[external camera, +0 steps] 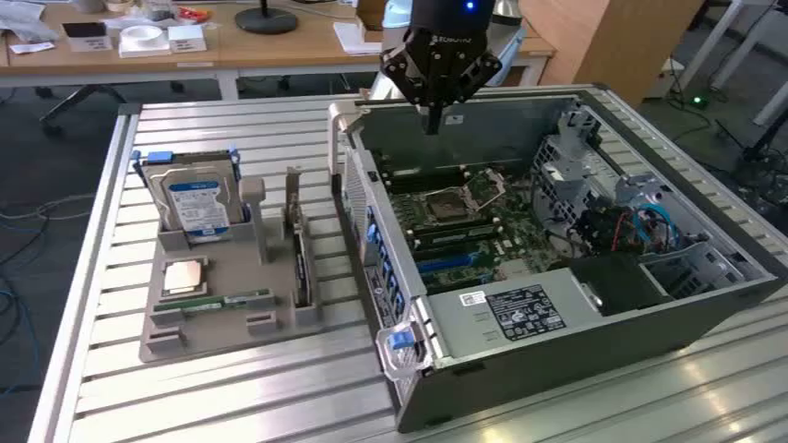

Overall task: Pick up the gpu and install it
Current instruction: 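Reach for the gpu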

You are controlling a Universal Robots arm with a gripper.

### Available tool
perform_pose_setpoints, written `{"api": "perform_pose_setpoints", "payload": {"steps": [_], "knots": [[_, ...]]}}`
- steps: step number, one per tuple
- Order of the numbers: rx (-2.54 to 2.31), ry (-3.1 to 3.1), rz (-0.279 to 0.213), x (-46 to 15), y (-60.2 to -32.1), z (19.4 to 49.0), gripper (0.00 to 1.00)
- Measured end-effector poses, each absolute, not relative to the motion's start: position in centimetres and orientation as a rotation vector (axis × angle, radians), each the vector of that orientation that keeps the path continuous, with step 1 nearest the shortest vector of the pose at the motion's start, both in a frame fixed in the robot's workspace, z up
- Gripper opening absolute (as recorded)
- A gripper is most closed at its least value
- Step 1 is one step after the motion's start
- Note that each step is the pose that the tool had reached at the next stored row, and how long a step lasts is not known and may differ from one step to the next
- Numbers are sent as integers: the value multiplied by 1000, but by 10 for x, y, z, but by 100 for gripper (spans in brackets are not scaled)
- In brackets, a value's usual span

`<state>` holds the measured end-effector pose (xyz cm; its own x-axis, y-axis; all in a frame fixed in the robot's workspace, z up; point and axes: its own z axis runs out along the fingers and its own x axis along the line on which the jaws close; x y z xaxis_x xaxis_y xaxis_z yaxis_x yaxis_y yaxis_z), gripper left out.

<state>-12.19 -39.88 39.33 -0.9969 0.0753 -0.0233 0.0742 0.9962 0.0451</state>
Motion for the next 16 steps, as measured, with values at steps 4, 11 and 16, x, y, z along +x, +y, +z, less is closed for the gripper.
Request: {"api": "perform_pose_setpoints", "payload": {"steps": [4,11,16], "knots": [[117,3114,69,-122,-399,393,11],[117,3114,69,-126,-399,393,11],[117,3114,69,-129,-399,393,11]]}}
